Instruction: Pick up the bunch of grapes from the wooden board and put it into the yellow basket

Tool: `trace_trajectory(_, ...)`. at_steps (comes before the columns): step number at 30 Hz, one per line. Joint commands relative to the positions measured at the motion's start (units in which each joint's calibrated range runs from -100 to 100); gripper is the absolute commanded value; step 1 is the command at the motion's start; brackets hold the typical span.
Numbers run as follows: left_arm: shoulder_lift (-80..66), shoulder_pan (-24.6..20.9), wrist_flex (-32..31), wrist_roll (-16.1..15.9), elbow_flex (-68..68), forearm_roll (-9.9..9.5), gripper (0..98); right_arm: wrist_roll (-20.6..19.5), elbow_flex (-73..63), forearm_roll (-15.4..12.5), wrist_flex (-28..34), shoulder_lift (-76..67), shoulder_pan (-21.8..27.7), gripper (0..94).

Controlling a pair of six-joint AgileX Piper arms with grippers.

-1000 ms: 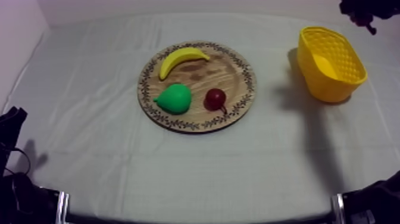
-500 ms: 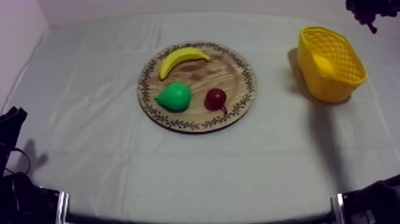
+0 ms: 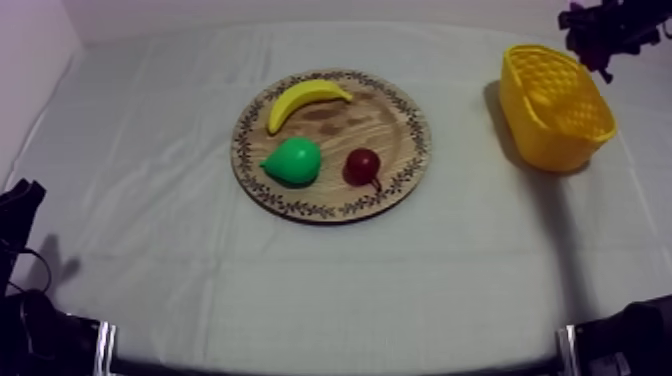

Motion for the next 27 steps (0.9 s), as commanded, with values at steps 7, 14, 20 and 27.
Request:
trace_trajectory(7,0.0,0.0,0.0,0.0,0.0,-0.01,0.1,-0.8,-0.8,0.5,-2.6,6.4,0.7,27.7)
trace_trajectory(14,0.0,0.0,0.0,0.0,0.0,-0.01,0.1,-1.2,-0.6,1.0,-3.5,9.7,0.4,27.1)
trace_trajectory(20,0.0,0.0,0.0,0.0,0.0,-0.01,0.1,-0.8,-0.1,0.6,-4.1,10.2,0.6,27.4)
trace_trajectory(27,0.0,0.0,0.0,0.0,0.0,-0.01,0.1,-0.5,2.0,0.8,-5.0,11.4,0.6,27.4)
